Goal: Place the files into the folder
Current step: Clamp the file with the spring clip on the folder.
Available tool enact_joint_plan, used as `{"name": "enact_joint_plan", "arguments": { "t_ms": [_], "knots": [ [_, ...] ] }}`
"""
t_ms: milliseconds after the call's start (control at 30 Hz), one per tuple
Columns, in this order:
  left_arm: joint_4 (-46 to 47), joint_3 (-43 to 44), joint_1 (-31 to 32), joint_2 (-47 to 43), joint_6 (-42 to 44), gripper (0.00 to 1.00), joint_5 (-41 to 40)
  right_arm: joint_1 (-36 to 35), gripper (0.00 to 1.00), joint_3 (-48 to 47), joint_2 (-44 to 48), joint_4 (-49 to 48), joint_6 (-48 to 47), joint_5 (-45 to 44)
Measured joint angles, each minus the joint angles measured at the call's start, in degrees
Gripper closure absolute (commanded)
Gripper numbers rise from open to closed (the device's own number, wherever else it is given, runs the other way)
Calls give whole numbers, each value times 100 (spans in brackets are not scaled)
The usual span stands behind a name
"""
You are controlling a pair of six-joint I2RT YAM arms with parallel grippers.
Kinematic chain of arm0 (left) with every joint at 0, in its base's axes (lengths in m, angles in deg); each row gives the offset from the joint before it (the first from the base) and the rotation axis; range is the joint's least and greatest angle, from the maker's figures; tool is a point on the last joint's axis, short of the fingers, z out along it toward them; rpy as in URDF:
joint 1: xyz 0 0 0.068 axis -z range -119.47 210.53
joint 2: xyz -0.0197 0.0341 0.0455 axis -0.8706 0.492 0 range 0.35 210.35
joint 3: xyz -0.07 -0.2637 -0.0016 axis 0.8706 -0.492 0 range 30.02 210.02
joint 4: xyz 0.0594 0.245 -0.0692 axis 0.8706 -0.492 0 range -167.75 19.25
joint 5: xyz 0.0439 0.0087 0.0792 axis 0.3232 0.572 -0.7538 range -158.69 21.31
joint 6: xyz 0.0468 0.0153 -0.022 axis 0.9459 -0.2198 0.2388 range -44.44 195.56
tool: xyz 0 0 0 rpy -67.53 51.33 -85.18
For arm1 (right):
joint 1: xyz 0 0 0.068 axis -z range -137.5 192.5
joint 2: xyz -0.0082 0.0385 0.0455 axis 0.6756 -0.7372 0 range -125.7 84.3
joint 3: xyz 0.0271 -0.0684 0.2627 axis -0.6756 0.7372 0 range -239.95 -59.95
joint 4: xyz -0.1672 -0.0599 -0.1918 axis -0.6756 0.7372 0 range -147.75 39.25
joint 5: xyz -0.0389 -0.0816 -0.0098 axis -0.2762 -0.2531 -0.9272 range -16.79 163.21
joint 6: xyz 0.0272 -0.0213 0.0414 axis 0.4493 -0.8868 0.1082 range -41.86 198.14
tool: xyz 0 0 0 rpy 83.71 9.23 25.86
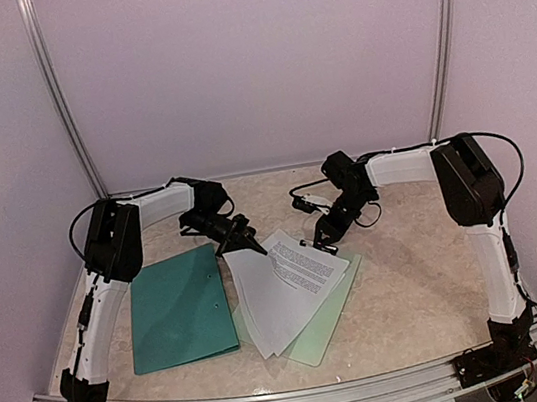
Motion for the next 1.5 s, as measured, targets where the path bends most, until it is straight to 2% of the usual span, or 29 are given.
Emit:
{"name": "enact_joint_plan", "arguments": {
  "t_ms": [367,800,1233,1500],
  "knots": [
    [175,7,0,0,-289,100,109,-33,100,-17,0,0,2,-76],
    [881,4,68,-20,-896,100,426,-35,100,-17,0,0,2,-83],
    [1947,-999,109,-704,-1526,100,544,-35,100,-17,0,-4,4,-81],
    [2428,-1189,262,-769,-1851,100,531,-37,100,-24,0,-2,4,-92]
  ]
}}
